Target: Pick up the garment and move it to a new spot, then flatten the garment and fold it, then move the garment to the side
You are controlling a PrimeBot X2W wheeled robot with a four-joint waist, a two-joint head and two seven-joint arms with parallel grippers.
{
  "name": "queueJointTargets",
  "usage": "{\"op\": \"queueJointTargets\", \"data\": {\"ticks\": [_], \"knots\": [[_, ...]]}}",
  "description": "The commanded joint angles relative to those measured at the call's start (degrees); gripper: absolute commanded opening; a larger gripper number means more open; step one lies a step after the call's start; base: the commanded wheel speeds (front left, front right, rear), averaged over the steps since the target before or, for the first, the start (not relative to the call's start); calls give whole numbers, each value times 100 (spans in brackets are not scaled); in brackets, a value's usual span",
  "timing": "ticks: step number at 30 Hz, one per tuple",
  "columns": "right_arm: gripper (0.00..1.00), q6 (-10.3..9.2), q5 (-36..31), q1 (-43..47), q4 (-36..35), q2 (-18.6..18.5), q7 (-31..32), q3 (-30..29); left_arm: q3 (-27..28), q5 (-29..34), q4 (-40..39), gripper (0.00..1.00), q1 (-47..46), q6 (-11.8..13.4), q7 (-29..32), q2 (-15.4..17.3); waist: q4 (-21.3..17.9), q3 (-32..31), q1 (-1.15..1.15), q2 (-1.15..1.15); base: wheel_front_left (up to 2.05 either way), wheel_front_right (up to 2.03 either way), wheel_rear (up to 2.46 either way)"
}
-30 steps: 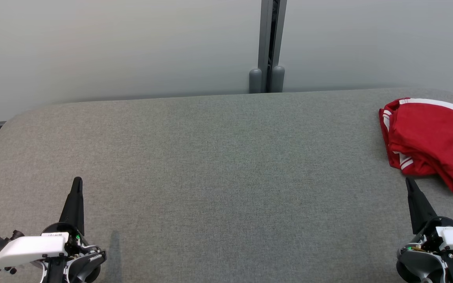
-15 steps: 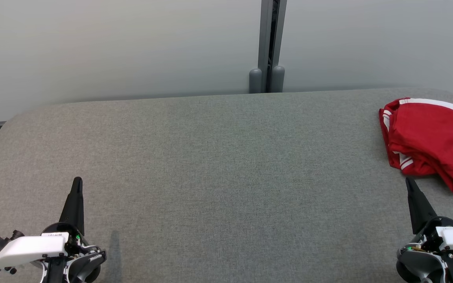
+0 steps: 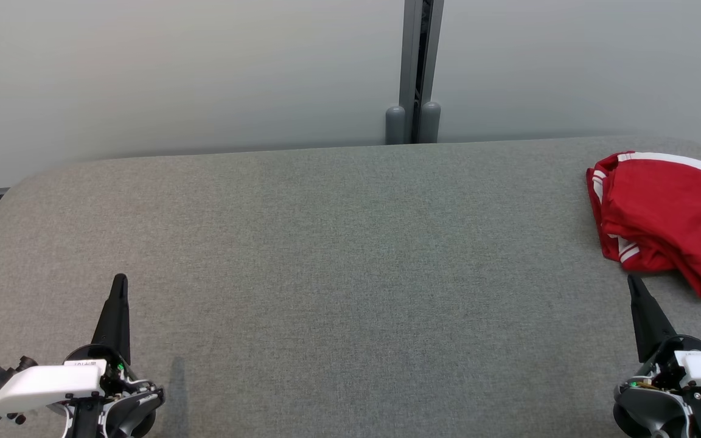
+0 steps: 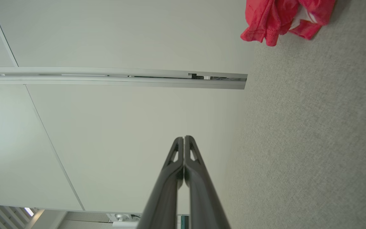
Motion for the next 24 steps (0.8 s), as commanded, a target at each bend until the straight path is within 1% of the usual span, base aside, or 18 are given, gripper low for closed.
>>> {"op": "queueJointTargets", "data": {"ticks": [1, 24], "knots": [[0, 2, 15, -23, 13, -23, 18, 0, 19, -6, -16, 0, -58, -17, 19, 31, 0, 0, 0, 0, 0, 0, 0], [0, 1, 16, -23, 13, -23, 17, 1, 18, -6, -17, 0, -58, -17, 19, 31, 0, 0, 0, 0, 0, 0, 0]]}}
